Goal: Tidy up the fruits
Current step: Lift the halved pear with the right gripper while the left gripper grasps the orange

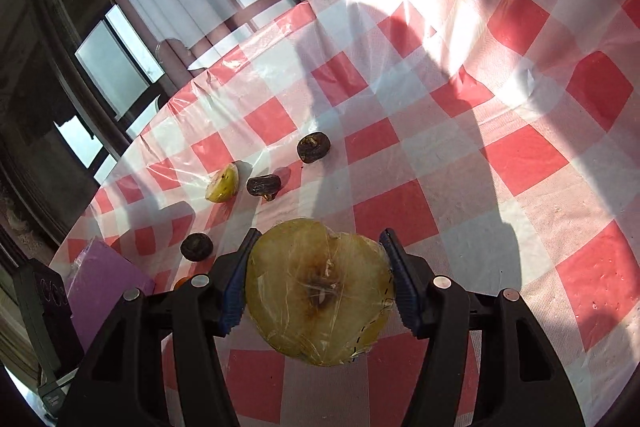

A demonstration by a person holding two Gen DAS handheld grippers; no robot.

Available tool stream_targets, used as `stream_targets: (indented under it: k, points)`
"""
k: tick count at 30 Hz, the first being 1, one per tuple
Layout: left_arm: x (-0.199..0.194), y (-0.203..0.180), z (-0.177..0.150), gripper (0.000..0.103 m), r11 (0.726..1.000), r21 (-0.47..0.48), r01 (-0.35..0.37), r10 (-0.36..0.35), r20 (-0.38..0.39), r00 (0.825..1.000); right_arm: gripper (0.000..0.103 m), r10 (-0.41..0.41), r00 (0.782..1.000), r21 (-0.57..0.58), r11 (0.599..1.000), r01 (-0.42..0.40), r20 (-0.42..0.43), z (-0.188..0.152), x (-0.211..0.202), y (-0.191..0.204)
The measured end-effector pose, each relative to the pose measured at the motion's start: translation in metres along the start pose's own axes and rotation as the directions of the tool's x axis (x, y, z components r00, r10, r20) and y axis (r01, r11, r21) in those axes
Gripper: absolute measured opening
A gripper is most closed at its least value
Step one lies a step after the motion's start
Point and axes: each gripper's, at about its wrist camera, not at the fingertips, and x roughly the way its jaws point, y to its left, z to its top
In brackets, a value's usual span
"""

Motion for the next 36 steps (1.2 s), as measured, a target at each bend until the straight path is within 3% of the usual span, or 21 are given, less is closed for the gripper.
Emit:
stream_targets:
  k: [2, 7, 9, 10, 15, 18, 22, 29, 32, 36]
  points:
    - [0.019, -0.008, 0.006, 0.082, 0.997, 0.053, -0.049, 0.053, -0.068, 0.996, 0.060, 0.005, 1.000, -0.003, 1.000, -0.005, 0.000, -0.001, -0.001, 0.000]
    - [0.035, -0.018, 0.013, 0.071, 0.978, 0.154, -0.142, 0.158, -0.100, 0.982, 0.060, 0.012, 1.000, -0.009, 1.000, -0.012, -0.005, -0.001, 0.000, 0.001]
    - [0.038, -0.017, 0.015, 0.038, 0.960, 0.200, -0.198, 0.219, -0.087, 0.972, 0.060, 0.013, 1.000, -0.012, 1.000, -0.013, -0.007, -0.001, 0.001, 0.002]
    - [0.039, -0.018, 0.014, 0.038, 0.947, 0.239, -0.213, 0.239, -0.084, 0.968, 0.060, 0.012, 1.000, -0.010, 1.000, -0.012, -0.006, -0.001, 0.001, 0.002]
    - [0.029, -0.015, 0.007, 0.036, 0.942, 0.268, -0.202, 0.230, -0.077, 0.970, 0.060, 0.013, 1.000, -0.011, 1.000, -0.013, -0.006, -0.001, 0.001, 0.002]
    - [0.016, -0.010, -0.001, 0.036, 0.965, 0.217, -0.150, 0.168, -0.070, 0.983, 0.060, 0.014, 1.000, -0.013, 1.000, -0.014, -0.007, -0.001, 0.001, 0.002]
    - [0.002, -0.007, -0.007, 0.036, 0.974, 0.173, -0.143, 0.151, -0.037, 0.988, 0.060, 0.022, 1.000, -0.004, 1.000, -0.022, -0.002, -0.002, 0.001, 0.001]
    - [-0.023, -0.015, -0.012, 0.036, 0.979, 0.137, -0.152, 0.147, 0.047, 0.988, 0.060, 0.010, 1.000, 0.003, 1.000, -0.010, -0.015, -0.002, 0.005, 0.000]
    - [-0.030, -0.017, -0.015, 0.036, 0.984, 0.115, -0.136, 0.131, 0.046, 0.990, 0.060, -0.008, 1.000, 0.010, 1.000, 0.008, -0.023, -0.001, 0.006, 0.000]
    - [-0.051, -0.033, -0.026, 0.036, 0.980, 0.147, -0.136, 0.126, 0.074, 0.989, 0.060, -0.013, 1.000, 0.011, 1.000, 0.013, -0.024, -0.001, 0.005, 0.000]
